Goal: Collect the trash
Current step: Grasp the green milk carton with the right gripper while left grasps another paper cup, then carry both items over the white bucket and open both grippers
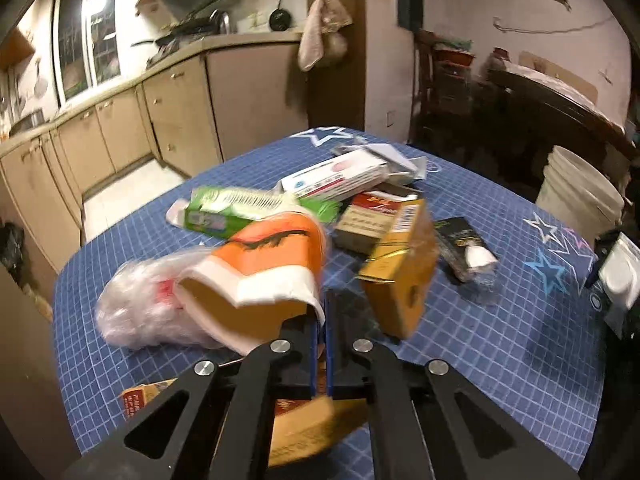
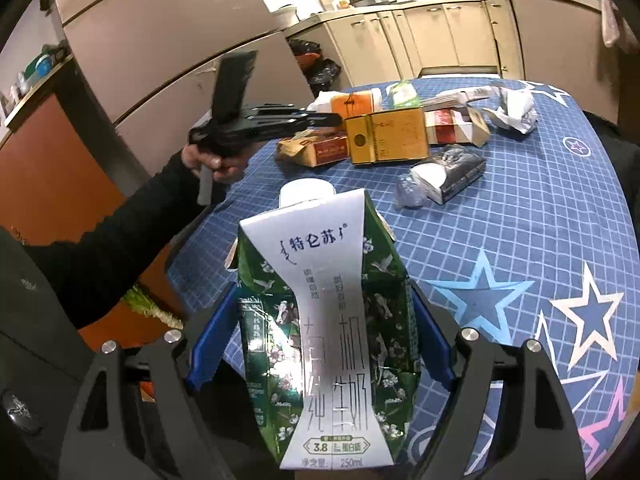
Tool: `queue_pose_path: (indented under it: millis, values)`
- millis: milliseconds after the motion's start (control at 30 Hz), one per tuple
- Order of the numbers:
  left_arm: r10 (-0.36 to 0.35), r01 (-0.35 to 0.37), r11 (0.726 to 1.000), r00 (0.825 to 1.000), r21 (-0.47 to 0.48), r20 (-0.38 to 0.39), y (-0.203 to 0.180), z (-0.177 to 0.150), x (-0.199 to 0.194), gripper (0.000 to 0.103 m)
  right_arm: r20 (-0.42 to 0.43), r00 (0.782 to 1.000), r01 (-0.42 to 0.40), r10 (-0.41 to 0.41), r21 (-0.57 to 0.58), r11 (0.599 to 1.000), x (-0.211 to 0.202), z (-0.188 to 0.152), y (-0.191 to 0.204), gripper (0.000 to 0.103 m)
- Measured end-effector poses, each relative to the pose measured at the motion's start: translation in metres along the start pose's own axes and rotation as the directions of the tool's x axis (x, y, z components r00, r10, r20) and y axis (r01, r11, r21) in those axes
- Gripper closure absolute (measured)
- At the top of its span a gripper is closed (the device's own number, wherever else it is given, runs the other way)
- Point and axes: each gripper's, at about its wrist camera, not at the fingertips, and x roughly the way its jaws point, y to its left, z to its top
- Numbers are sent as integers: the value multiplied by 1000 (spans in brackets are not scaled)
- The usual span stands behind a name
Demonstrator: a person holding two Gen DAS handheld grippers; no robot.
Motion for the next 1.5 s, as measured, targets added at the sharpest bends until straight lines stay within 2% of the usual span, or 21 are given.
queue_pose_path:
  millis: [100, 200, 267, 433, 567, 700, 767, 833, 967, 1200, 1400, 1500]
  values:
    - [26, -25, 1000, 999, -12, 46, -12, 0, -13, 99, 23, 1000, 6, -7, 11, 1000, -3, 0, -1, 26]
    - [87, -81, 995, 991, -58, 97, -19, 1, -33, 99, 46, 999, 23, -24, 21, 1000, -5, 1, -2, 27]
    - [145, -134, 987, 982, -93, 125, -28, 1, -51, 99, 66, 997, 43, -45, 31, 999, -7, 2, -2, 27]
    - [232, -202, 964, 956, -170, 179, -63, -6, -95, 99, 109, 990, 83, -89, 60, 995, -16, 3, -5, 28]
    - [299, -256, 938, 939, -235, 171, -99, -20, -120, 99, 129, 984, 113, -122, 73, 991, -26, -1, -2, 28]
    - [368, -314, 905, 916, -286, 158, -132, -31, -135, 99, 161, 977, 129, -144, 96, 987, -38, -7, 1, 29]
    - [414, -356, 884, 898, -303, 152, -147, -36, -139, 99, 175, 973, 137, -153, 102, 985, -44, -10, 4, 30]
    - [433, -371, 871, 889, -323, 147, -160, -37, -143, 99, 193, 967, 145, -163, 102, 984, -52, -13, 7, 30]
    - [466, -406, 863, 869, -300, 165, -187, -30, -148, 99, 236, 954, 162, -183, 108, 981, -73, -18, 13, 32]
    - [431, -378, 894, 872, -240, 232, -223, -1, -155, 99, 309, 920, 206, -240, 140, 969, -118, -30, 14, 34]
    - [378, -337, 922, 889, -191, 259, -251, 24, -145, 99, 348, 883, 266, -315, 182, 947, -157, -46, 8, 35]
    - [340, -305, 938, 900, -165, 274, -265, 36, -137, 99, 371, 856, 304, -362, 207, 930, -180, -55, 4, 36]
